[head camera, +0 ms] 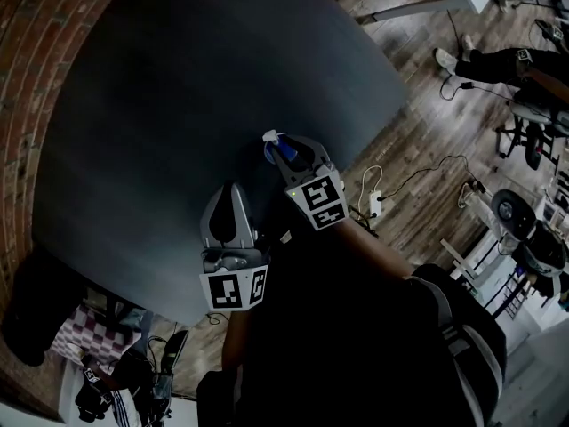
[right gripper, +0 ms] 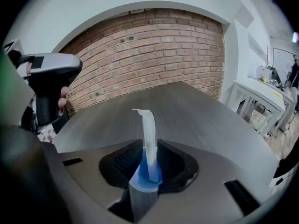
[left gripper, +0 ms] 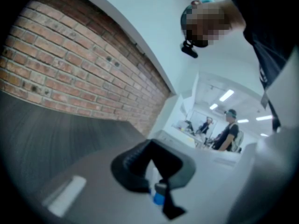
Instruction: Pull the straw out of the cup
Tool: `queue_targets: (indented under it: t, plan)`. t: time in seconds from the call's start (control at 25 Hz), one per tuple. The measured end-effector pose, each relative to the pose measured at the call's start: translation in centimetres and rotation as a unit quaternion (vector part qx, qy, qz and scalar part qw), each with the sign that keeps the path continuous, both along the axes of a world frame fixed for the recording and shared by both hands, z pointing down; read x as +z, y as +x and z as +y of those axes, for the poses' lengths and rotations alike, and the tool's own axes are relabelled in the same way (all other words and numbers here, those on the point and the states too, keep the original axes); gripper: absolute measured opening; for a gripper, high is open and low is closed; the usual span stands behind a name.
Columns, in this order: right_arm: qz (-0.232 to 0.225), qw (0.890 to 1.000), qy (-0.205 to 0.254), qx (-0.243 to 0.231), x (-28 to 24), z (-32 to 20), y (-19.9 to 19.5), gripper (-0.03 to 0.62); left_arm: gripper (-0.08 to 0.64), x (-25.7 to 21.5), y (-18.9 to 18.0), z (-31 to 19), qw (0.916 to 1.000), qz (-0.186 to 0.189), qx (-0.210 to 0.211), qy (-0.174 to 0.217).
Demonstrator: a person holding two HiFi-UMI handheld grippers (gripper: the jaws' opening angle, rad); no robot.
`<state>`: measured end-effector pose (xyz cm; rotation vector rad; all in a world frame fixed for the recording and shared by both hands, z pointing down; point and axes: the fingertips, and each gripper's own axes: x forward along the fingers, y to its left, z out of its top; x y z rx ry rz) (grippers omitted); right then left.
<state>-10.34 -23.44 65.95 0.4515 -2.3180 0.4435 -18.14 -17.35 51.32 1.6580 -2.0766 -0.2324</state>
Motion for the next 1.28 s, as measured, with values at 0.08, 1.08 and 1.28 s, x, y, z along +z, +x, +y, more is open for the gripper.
queue_targets:
  t: [0.08,1.08,1.28]
  plan:
    - [0.002,1.0,0.001,-0.002,0.03,-0.05,-0.02,0.083,0.005,0.06,-0.08,0.0,1.0,0.001,-0.002,-0.001]
    - [0.017,1.0,0.009,-0.012,0.47,-0.27,-0.95,0.048,0.005,-0.17,-0.96,0.27,1.0,0.005,-0.005,0.005]
    - [0.014,1.0,0.01,-0.009,0.32,-0.14,-0.83,0.046,0.005,-0.22,-0.86,0.59,1.0,0.005,-0.004,0.006]
